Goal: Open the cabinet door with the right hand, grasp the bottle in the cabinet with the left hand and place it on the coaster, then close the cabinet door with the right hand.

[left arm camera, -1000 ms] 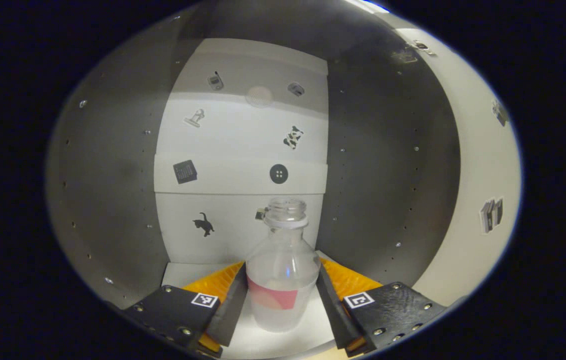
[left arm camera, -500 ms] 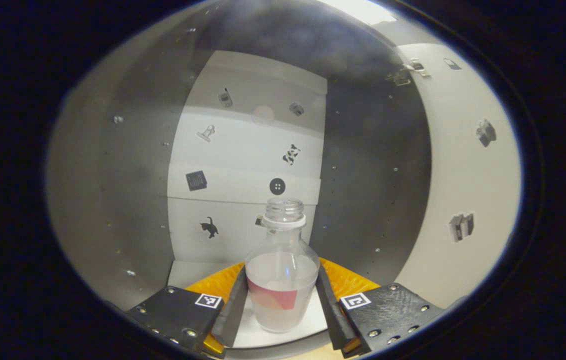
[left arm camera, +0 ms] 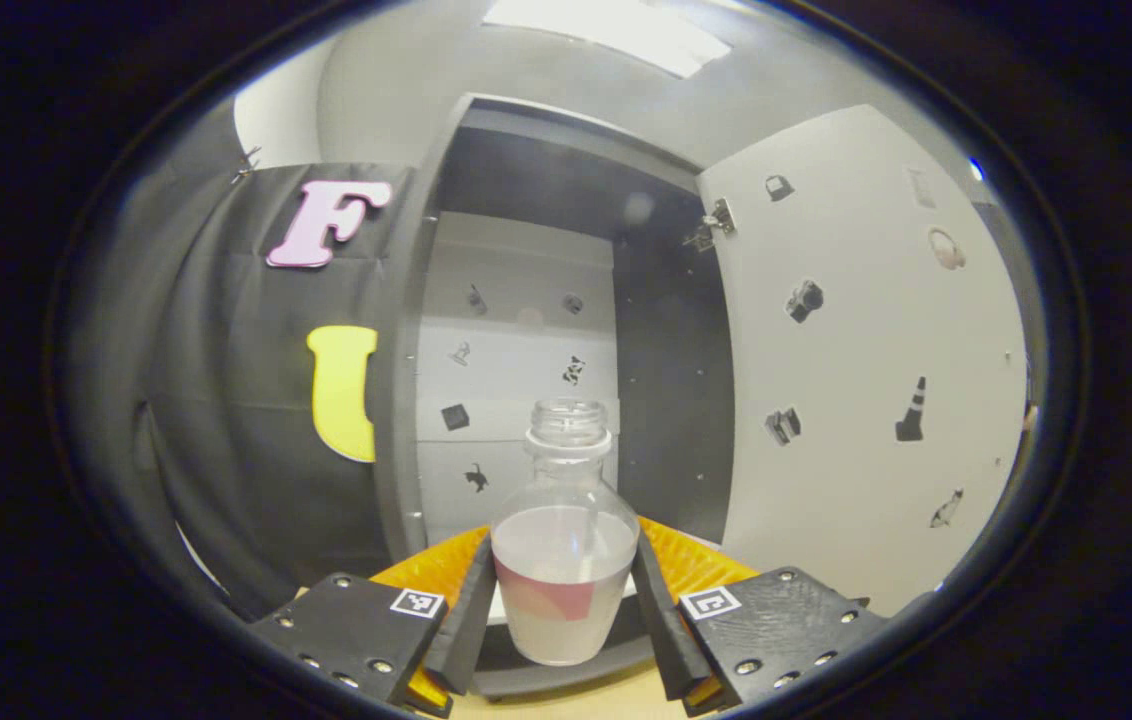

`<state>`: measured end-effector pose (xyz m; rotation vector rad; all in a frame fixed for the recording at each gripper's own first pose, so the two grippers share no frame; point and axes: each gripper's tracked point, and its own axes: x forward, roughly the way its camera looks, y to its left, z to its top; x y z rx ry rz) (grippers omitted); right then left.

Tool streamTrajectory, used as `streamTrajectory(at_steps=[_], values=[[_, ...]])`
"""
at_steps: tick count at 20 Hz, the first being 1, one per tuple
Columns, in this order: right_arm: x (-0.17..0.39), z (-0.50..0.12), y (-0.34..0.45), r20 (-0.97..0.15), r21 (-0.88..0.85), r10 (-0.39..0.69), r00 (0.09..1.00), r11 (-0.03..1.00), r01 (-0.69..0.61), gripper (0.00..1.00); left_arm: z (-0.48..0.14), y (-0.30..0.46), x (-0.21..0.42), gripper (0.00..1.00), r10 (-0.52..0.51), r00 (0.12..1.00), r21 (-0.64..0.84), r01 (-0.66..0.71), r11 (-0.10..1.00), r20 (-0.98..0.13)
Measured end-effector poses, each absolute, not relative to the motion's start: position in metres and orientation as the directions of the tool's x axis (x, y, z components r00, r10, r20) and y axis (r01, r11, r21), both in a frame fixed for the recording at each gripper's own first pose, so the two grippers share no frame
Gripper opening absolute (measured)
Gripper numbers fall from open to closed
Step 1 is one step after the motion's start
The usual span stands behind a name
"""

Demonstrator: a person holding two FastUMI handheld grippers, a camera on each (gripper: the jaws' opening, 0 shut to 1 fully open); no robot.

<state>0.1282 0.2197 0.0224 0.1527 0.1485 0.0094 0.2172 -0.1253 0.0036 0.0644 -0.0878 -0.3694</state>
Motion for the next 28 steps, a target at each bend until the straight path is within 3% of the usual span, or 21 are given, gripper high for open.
streamTrajectory(at_steps=[2,3,4,7,8,9,13,18,28], values=[[0.126,0.023,0.223,-0.143,0.163,0.027,0.989,0.987,-0.003,0.78,-0.018,-0.102,0.19,0.68,-0.328,0.944,0.075,0.324,0.943,0.046],[0.125,0.023,0.223,-0.142,0.162,0.026,0.99,0.987,-0.003,0.71,-0.031,-0.092,0.18,0.68,-0.313,0.949,0.074,0.31,0.948,0.028],[0.124,0.022,0.223,-0.141,0.158,0.025,0.99,0.988,-0.003,0.79,-0.045,-0.083,0.169,0.7,-0.298,0.954,0.072,0.297,0.952,0.013],[0.12,0.019,0.222,-0.157,0.143,0.028,0.987,0.99,-0.005,0.79,-0.093,-0.06,0.14,0.7,-0.246,0.969,0.027,0.247,0.969,-0.037],[0.118,0.017,0.223,-0.159,0.144,0.029,0.987,0.99,-0.006,0.71,-0.109,-0.055,0.132,0.68,-0.227,0.973,0.007,0.227,0.974,-0.048],[0.117,0.017,0.223,-0.157,0.144,0.029,0.987,0.99,-0.006,0.79,-0.124,-0.048,0.122,0.68,-0.204,0.978,-0.003,0.204,0.979,-0.048],[0.111,0.011,0.22,-0.178,0.132,0.009,0.984,0.991,0.014,0.78,-0.198,-0.036,0.092,0.68,-0.134,0.988,0.01,0.136,0.991,-0.077],[0.109,0.009,0.221,-0.182,0.125,0.015,0.983,0.992,0.008,0.78,-0.281,-0.037,0.075,0.68,-0.117,0.986,0.016,0.119,0.993,-0.122],[0.105,0.002,0.213,-0.206,0.115,-0.053,0.977,0.99,0.078,0.78,-0.351,-0.041,0.079,0.71,-0.137,0.977,0.016,0.142,0.99,-0.163]])
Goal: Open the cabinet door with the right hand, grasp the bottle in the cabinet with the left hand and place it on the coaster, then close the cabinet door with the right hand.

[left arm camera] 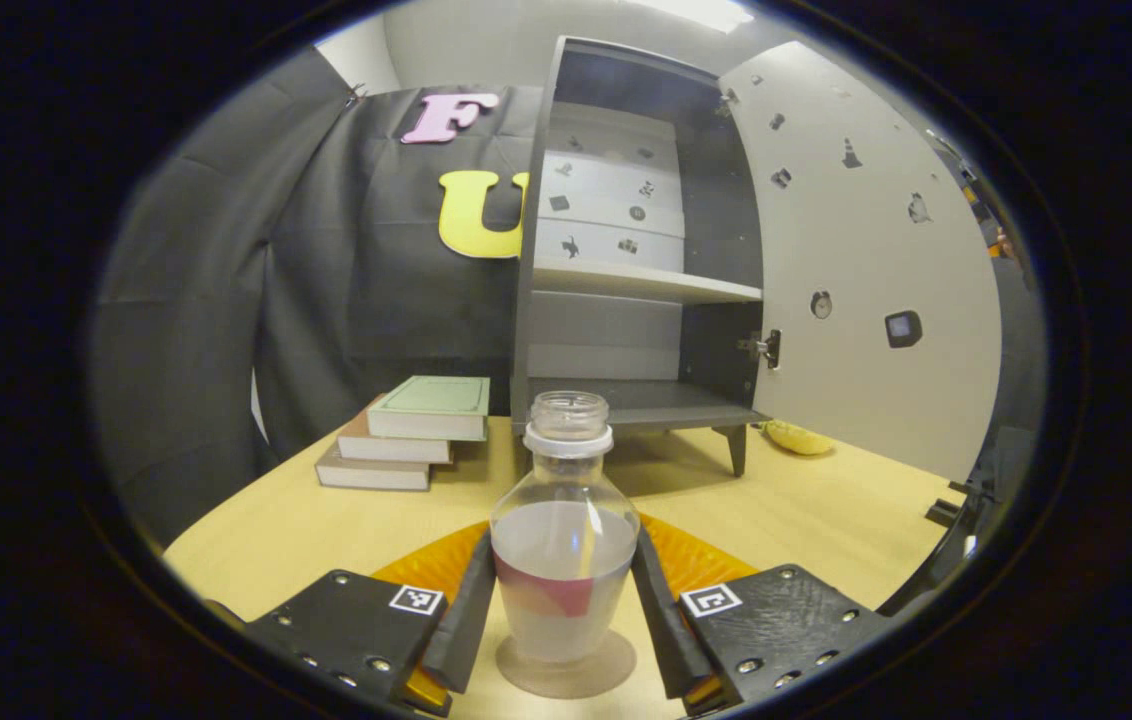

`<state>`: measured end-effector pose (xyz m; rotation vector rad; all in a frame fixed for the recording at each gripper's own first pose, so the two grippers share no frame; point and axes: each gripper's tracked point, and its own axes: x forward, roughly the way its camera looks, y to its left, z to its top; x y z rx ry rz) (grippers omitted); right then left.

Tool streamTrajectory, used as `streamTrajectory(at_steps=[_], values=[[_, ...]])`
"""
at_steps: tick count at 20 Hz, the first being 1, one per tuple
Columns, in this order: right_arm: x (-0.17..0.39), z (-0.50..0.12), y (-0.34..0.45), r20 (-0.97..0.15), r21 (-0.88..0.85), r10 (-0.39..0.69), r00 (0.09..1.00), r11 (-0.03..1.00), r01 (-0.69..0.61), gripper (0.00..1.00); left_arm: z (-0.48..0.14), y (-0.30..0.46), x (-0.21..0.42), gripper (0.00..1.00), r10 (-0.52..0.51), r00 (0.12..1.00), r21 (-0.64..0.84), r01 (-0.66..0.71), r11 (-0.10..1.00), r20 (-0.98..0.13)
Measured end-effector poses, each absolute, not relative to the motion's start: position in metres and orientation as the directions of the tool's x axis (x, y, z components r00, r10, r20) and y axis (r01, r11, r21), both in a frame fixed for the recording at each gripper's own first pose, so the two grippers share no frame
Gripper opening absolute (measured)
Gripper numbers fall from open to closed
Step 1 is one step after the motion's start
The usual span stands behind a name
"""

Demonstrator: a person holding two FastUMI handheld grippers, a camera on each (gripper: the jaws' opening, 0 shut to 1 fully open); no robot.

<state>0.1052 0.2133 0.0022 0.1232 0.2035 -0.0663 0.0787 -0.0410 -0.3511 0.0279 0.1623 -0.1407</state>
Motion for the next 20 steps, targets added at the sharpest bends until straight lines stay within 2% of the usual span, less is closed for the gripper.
streamTrajectory(at_steps=[4,5,8,12,15,16,17,20], values=[[0.101,-0.003,0.214,-0.227,0.108,-0.048,0.973,0.991,0.074,0.79,-0.37,-0.045,0.071,0.71,-0.16,0.965,0.039,0.172,0.984,-0.209],[0.1,-0.004,0.214,-0.234,0.102,-0.045,0.971,0.992,0.071,0.79,-0.369,-0.046,0.07,0.74,-0.167,0.965,0.046,0.179,0.983,-0.202],[0.1,-0.006,0.213,-0.242,0.103,-0.049,0.969,0.992,0.076,0.79,-0.369,-0.045,0.066,0.69,-0.175,0.962,0.051,0.19,0.981,-0.208],[0.094,-0.012,0.21,-0.278,0.102,-0.071,0.958,0.989,0.103,0.79,-0.366,-0.044,0.071,0.75,-0.164,0.964,0.074,0.183,0.98,-0.211],[0.093,-0.013,0.206,-0.286,0.097,-0.086,0.954,0.988,0.118,0.79,-0.36,-0.047,0.074,0.75,-0.168,0.964,0.074,0.186,0.98,-0.209],[0.094,-0.015,0.206,-0.29,0.097,-0.089,0.953,0.988,0.122,0.79,-0.356,-0.048,0.075,0.85,-0.164,0.965,0.076,0.183,0.98,-0.207],[0.093,-0.017,0.204,-0.298,0.096,-0.095,0.95,0.987,0.129,0.79,-0.351,-0.049,0.076,0.82,-0.16,0.966,0.078,0.179,0.981,-0.204],[0.093,-0.018,0.205,-0.304,0.108,-0.098,0.948,0.985,0.136,0.79,-0.329,-0.052,0.076,0.86,-0.153,0.971,0.088,0.172,0.981,-0.186]])
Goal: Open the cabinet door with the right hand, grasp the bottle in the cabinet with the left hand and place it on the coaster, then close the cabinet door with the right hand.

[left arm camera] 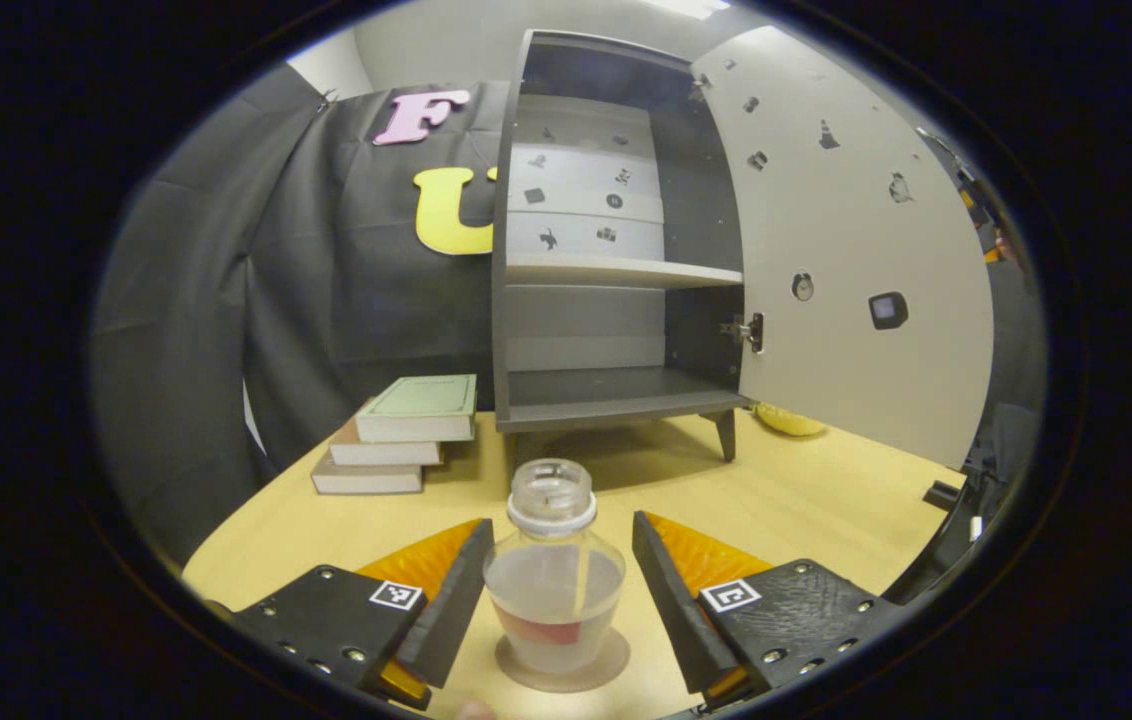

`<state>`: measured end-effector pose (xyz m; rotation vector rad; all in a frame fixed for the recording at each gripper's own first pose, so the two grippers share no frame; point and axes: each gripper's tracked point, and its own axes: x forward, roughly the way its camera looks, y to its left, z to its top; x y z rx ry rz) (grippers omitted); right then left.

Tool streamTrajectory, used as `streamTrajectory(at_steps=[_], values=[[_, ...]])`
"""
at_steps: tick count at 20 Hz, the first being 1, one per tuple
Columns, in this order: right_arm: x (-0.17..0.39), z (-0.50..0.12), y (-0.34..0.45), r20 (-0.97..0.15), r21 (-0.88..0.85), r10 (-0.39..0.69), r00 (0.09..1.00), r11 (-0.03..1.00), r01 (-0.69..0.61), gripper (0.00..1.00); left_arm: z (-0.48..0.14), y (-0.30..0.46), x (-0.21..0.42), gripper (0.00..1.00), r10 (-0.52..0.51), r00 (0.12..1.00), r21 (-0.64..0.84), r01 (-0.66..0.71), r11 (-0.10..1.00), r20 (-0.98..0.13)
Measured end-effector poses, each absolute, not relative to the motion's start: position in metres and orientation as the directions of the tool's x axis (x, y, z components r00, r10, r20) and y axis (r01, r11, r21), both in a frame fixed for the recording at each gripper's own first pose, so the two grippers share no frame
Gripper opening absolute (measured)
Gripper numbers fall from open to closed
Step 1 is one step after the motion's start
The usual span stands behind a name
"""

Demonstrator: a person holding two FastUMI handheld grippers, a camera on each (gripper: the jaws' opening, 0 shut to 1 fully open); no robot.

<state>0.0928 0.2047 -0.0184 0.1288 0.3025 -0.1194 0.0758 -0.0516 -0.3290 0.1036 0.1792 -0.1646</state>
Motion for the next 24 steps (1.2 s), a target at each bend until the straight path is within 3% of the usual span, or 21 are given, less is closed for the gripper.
streamTrajectory(at_steps=[7,16,24], values=[[0.097,-0.019,0.21,-0.303,0.135,-0.036,0.952,0.988,0.08,0.78,-0.241,-0.046,0.066,0.85,-0.073,0.991,0.04,0.078,0.996,-0.109],[0.115,-0.001,0.197,-0.222,0.048,0.038,0.974,0.998,-0.028,0.78,-0.13,-0.057,0.032,0.85,0.05,0.991,0.009,-0.05,0.999,-0.125],[0.128,0.023,0.227,-0.137,0.079,0.233,0.963,0.971,-0.224,0.78,-0.063,-0.099,0.009,0.85,0.081,0.987,-0.041,-0.088,0.995,-0.141]])
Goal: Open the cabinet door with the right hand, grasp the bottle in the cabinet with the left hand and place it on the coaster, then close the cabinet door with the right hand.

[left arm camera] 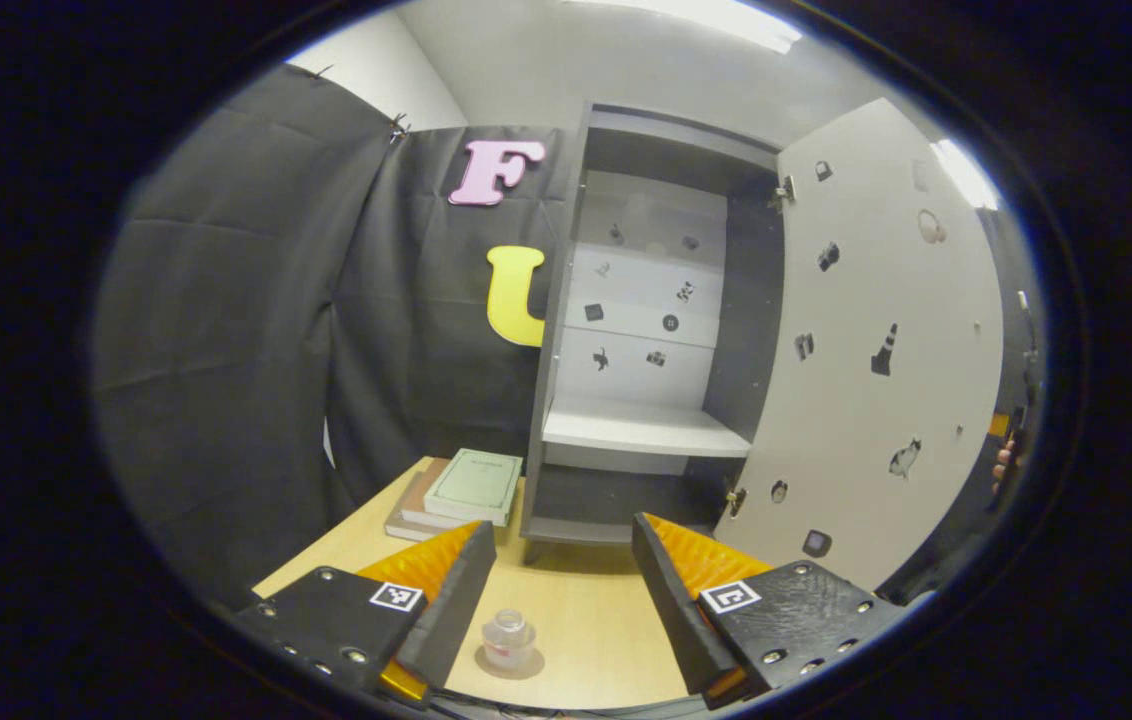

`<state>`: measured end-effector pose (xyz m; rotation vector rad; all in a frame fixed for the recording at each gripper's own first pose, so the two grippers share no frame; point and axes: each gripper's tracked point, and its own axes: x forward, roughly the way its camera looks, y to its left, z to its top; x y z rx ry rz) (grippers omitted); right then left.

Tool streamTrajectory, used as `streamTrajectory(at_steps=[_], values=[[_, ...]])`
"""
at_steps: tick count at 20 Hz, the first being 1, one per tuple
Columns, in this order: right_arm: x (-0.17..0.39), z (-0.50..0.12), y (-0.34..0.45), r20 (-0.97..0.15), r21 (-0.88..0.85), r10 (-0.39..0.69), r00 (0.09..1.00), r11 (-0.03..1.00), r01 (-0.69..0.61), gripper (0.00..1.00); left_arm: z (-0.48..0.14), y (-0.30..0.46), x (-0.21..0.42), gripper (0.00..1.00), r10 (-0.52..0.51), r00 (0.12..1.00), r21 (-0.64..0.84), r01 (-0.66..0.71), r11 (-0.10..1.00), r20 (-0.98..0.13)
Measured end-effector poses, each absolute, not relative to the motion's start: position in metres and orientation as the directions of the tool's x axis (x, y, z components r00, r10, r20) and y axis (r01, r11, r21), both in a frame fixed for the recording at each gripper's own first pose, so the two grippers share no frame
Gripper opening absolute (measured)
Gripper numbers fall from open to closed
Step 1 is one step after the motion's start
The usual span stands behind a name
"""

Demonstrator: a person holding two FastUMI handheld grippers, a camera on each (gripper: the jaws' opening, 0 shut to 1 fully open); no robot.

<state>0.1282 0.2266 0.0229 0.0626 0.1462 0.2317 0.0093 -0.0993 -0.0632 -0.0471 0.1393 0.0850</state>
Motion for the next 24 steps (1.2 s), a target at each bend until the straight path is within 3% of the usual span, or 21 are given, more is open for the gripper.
streamTrajectory(at_steps=[7,13,14,16,17,24], values=[[0.125,0.034,0.242,-0.113,0.057,0.334,0.936,0.942,-0.329,0.78,-0.022,-0.125,0.017,0.82,0.059,0.994,-0.006,-0.06,0.998,-0.096],[0.115,0.033,0.255,-0.146,0.018,0.384,0.912,0.923,-0.385,0.78,-0.028,-0.122,0.043,0.82,-0.022,0.996,-0.059,0.017,0.998,-0.089],[0.115,0.031,0.256,-0.158,0.001,0.382,0.911,0.922,-0.387,0.86,-0.027,-0.115,0.046,0.85,-0.031,0.996,-0.064,0.026,0.998,-0.087],[0.116,0.034,0.243,-0.155,-0.056,0.339,0.928,0.935,-0.351,0.68,-0.025,-0.094,0.048,0.85,-0.035,0.996,-0.072,0.029,0.997,-0.086],[0.114,0.034,0.241,-0.157,-0.054,0.325,0.932,0.94,-0.337,0.72,-0.025,-0.084,0.05,0.85,-0.036,0.996,-0.078,0.03,0.996,-0.084],[0.105,0.027,0.264,-0.181,-0.006,0.3,0.937,0.952,-0.306,0.69,-0.023,-0.009,0.053,0.82,-0.022,0.996,-0.056,0.017,0.998,-0.09]])
